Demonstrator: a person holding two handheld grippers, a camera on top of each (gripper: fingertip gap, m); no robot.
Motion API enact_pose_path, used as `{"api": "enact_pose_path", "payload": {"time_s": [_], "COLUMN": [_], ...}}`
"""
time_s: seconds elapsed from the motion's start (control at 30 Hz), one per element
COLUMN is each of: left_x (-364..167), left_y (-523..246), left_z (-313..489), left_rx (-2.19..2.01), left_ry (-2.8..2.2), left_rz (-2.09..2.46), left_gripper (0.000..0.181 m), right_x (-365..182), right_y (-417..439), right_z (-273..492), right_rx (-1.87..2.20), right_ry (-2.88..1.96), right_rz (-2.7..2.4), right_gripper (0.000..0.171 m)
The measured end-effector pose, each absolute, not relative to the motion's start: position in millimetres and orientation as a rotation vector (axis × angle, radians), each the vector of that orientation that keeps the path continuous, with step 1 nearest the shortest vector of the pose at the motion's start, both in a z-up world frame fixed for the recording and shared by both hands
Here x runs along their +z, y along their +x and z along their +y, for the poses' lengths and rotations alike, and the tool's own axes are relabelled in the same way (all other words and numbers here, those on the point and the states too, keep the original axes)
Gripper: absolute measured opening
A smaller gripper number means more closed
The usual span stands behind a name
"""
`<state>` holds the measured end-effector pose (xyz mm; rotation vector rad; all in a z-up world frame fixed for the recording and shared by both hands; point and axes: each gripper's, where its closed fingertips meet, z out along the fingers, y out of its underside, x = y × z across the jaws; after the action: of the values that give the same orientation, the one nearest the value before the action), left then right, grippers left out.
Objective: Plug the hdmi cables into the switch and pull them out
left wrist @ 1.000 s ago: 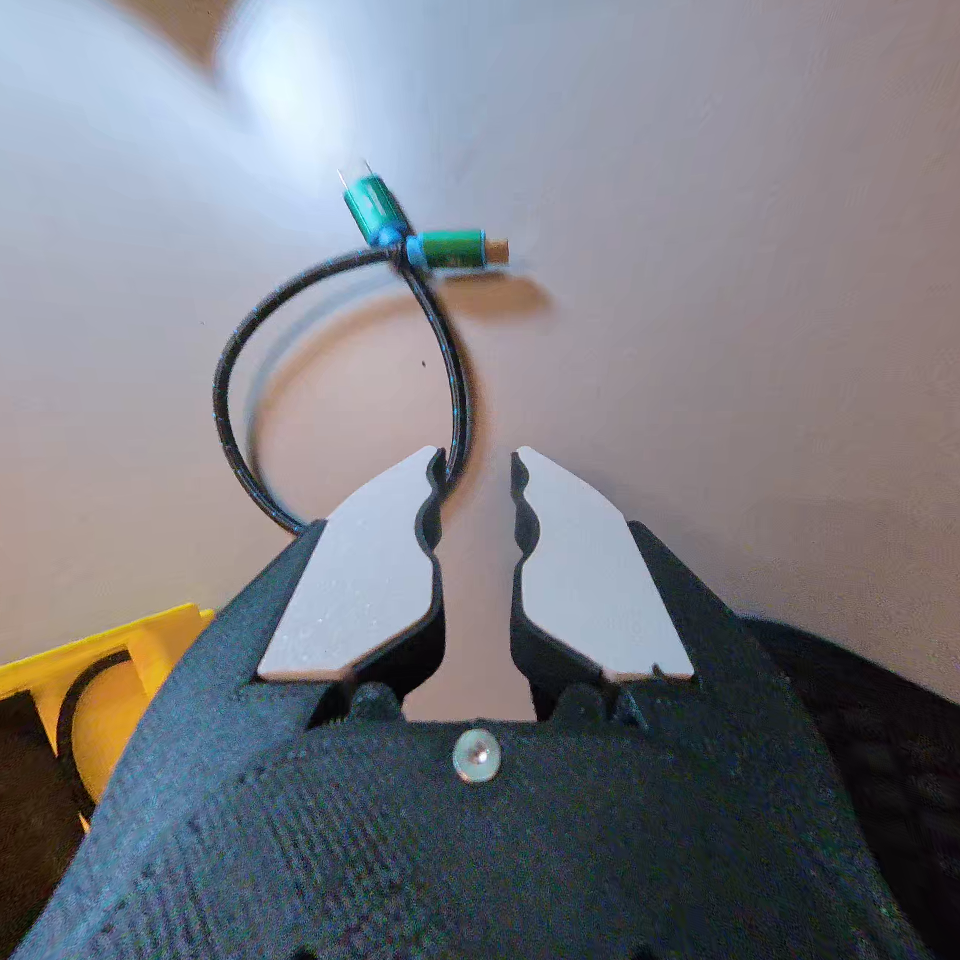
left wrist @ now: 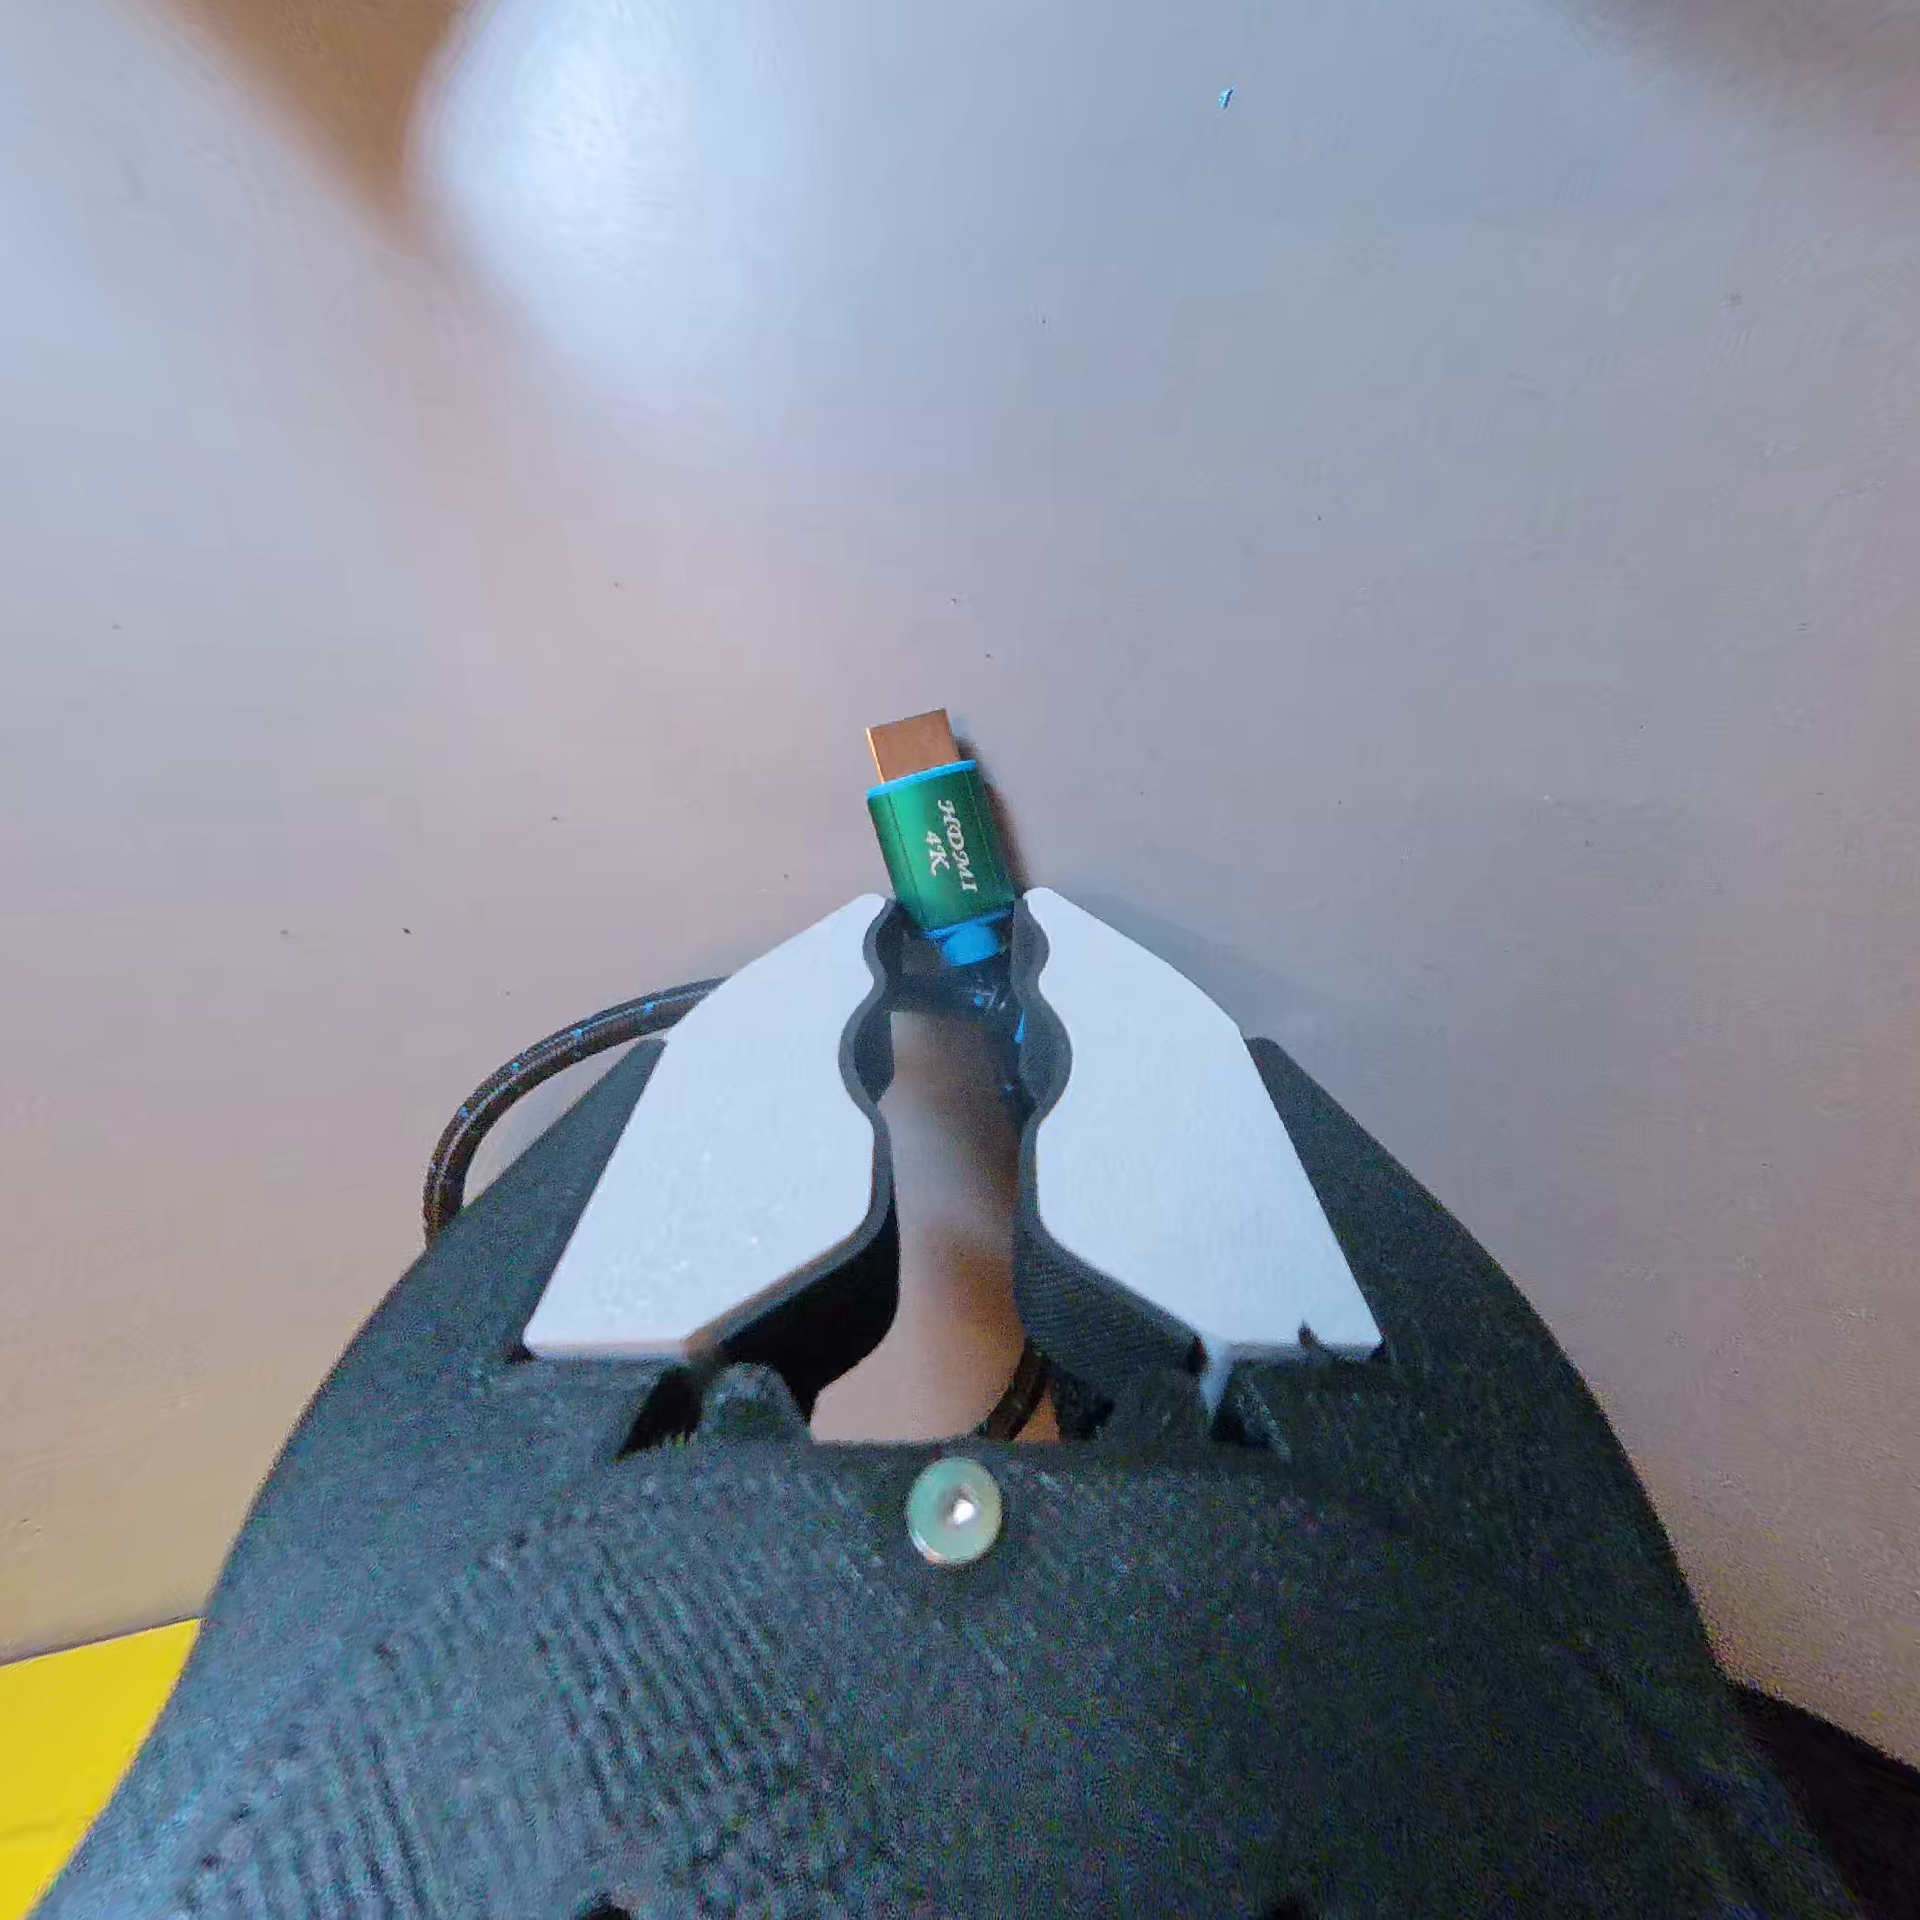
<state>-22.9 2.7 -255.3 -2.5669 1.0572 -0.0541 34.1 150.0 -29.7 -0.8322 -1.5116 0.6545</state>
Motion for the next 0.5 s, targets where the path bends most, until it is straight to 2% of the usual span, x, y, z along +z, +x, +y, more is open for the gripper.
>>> {"api": "enact_pose_path", "payload": {"time_s": [0.03,0.17,0.4,0.5], "left_x": [-255,-231,-111,-86], "left_y": [-25,-26,-48,-46], "left_z": [4,9,4,1], "left_rx": [-0.038,-0.204,-0.39,-0.373], "left_ry": [-2.551,-2.448,-2.169,-2.111], "left_rz": [1.077,0.976,0.783,0.807], "left_gripper": [0.02,0.02,0.02,0.02], "right_x": [-30,-31,-48,-59], "right_y": [33,31,14,0], "right_z": [148,142,123,106], "right_rx": [0.654,0.635,0.476,0.352], "right_ry": [-0.828,-0.783,-0.624,-0.492], "right_rz": [-1.516,-1.537,-1.618,-1.631], "right_gripper": [0.022,0.023,0.023,0.022]}}
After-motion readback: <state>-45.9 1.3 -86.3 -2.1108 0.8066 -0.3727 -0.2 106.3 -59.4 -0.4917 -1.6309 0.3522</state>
